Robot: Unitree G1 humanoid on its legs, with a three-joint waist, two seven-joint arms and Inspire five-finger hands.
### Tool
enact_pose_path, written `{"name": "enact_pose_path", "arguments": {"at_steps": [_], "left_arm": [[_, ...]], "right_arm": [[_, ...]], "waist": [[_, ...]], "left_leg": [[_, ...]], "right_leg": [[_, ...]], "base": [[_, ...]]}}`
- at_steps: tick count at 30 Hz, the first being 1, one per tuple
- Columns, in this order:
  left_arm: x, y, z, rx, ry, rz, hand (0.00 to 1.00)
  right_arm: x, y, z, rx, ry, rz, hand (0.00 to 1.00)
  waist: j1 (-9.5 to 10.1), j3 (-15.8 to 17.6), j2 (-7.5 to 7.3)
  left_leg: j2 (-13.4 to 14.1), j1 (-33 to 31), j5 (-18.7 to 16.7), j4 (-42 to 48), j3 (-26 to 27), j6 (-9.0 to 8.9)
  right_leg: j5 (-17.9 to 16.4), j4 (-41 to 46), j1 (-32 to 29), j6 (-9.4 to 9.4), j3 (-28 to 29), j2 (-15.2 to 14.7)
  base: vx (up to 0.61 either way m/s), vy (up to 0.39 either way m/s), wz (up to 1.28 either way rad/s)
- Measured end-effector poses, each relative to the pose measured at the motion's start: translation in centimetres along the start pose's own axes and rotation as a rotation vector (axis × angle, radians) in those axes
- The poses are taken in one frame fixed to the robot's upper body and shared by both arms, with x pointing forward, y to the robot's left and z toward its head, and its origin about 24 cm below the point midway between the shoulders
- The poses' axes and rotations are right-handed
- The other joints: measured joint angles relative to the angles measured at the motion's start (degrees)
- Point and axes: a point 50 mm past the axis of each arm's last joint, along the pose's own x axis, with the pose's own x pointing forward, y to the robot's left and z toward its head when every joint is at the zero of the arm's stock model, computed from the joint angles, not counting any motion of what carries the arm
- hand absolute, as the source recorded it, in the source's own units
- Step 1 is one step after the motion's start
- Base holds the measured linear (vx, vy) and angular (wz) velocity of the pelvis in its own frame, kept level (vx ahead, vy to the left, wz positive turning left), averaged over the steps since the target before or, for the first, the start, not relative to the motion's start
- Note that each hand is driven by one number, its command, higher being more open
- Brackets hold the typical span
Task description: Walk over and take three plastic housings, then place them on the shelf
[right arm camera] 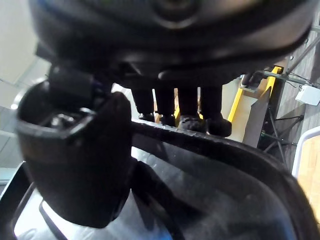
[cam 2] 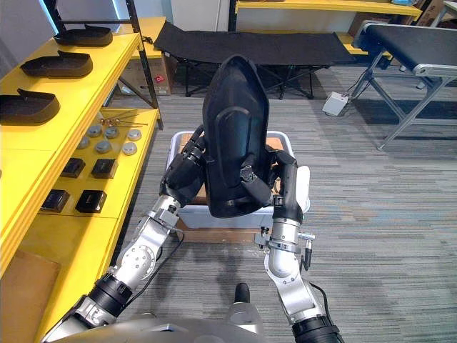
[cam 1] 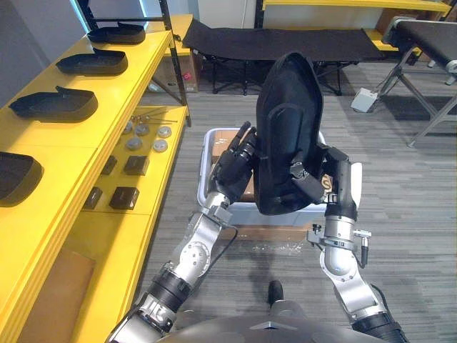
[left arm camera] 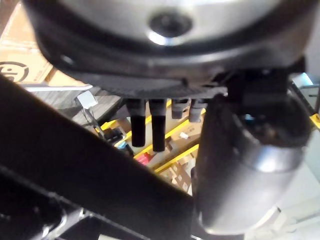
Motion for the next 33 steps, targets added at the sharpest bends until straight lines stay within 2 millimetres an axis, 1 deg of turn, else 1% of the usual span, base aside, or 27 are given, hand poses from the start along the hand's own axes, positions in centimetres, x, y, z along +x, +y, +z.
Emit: {"name": "enact_pose_path", "arguments": {"at_steps": [3, 5, 7, 11, 15, 19, 21, 23, 28, 30, 33], "left_arm": [[-0.3, 1.2, -0.4, 0.012, 0.023, 0.054, 1.00], [-0.9, 2.3, -0.8, 0.015, 0.059, 0.105, 1.00], [-1.4, 2.7, -1.1, 0.004, 0.067, 0.122, 1.00], [-2.3, 3.4, -1.5, -0.016, 0.075, 0.174, 1.00], [-2.4, 4.0, -1.5, -0.009, 0.067, 0.239, 1.00], [-2.7, 4.6, -1.4, -0.019, 0.049, 0.319, 1.00], [-3.0, 5.0, -1.1, -0.054, 0.006, 0.374, 1.00], [-3.4, 5.5, -0.8, -0.070, -0.029, 0.409, 1.00], [-3.7, 6.4, 0.1, -0.109, -0.138, 0.544, 1.00], [-4.0, 6.9, 1.0, -0.134, -0.222, 0.618, 1.00], [-4.5, 7.6, 2.1, -0.149, -0.302, 0.667, 1.00]], "right_arm": [[0.0, 0.0, 0.0, -0.002, 0.003, -0.004, 0.00], [0.0, 0.0, 0.0, -0.002, 0.003, -0.004, 0.00], [0.0, 0.0, 0.0, -0.002, 0.003, -0.003, 0.00], [0.0, 0.2, 0.0, 0.005, 0.004, -0.001, 0.00], [0.0, 0.5, 0.2, 0.020, 0.005, -0.006, 0.00], [0.0, 0.5, 0.2, 0.023, 0.005, -0.006, 0.00], [0.0, 0.6, 0.4, 0.033, -0.001, -0.010, 0.00], [0.1, 0.6, 0.6, 0.043, -0.002, -0.018, 0.00], [0.1, 0.7, 0.6, 0.048, 0.000, -0.020, 0.00], [0.0, 0.9, 0.7, 0.060, 0.005, -0.026, 0.00], [0.0, 1.1, 0.7, 0.069, 0.009, -0.031, 0.00]], "waist": [[0.03, 0.05, -0.26], [0.03, 0.02, -0.45], [0.04, 0.04, -0.56], [0.19, 0.11, -1.23], [0.35, 0.23, -1.88], [0.57, 0.37, -2.17], [0.61, 0.37, -2.18], [0.66, 0.36, -2.17], [1.61, 0.35, -2.18], [1.61, 0.33, -2.22], [1.66, 0.29, -2.28]], "left_leg": [[-0.01, 0.02, -0.02, 0.02, -0.11, 0.04], [-0.01, 0.02, -0.16, 0.00, -0.11, 0.30], [-0.02, 0.02, -0.17, -0.02, -0.12, 0.30], [-0.02, 0.04, -0.19, -0.01, -0.24, 0.26], [-0.03, 0.16, -0.19, 0.01, -0.34, 0.27], [-0.02, 0.78, -0.32, -0.06, -0.31, 0.42], [-0.02, 0.97, -0.41, -0.07, -0.26, 0.35], [0.02, 0.98, -0.40, -0.06, -0.27, 0.35], [0.04, 0.98, -0.26, -0.04, -0.35, 0.09], [0.07, 0.97, -0.26, -0.03, -0.53, 0.05], [0.09, 0.97, -0.29, 0.01, -0.77, 0.01]], "right_leg": [[-0.03, -0.02, 0.11, -0.04, -0.08, -0.02], [-0.05, -0.03, 0.11, -0.06, -0.08, -0.02], [-0.05, -0.03, 0.11, -0.06, -0.11, -0.03], [-0.05, -0.04, 0.27, -0.06, -0.28, -0.05], [-0.05, -0.03, 0.51, -0.06, -0.38, -0.05], [-0.14, -0.03, 1.08, -0.05, -0.45, -0.04], [-0.56, -0.03, 1.25, -0.49, -0.46, -0.04], [-0.58, -0.03, 1.24, -0.49, -0.50, 0.01], [-0.40, -0.02, 1.33, -0.23, -0.65, 0.01], [-0.35, -0.02, 1.45, -0.15, -0.86, 0.02], [-0.37, -0.02, 1.63, -0.13, -1.06, 0.02]], "base": [[0.00, 0.000, 0.00], [0.00, 0.000, 0.00], [0.00, 0.000, 0.00], [0.00, 0.000, 0.00], [0.00, 0.000, 0.00], [0.00, 0.000, 0.00], [0.00, 0.000, 0.00], [0.00, 0.000, 0.00], [0.00, 0.001, 0.01], [0.00, 0.007, 0.04], [0.00, 0.009, 0.04]]}}
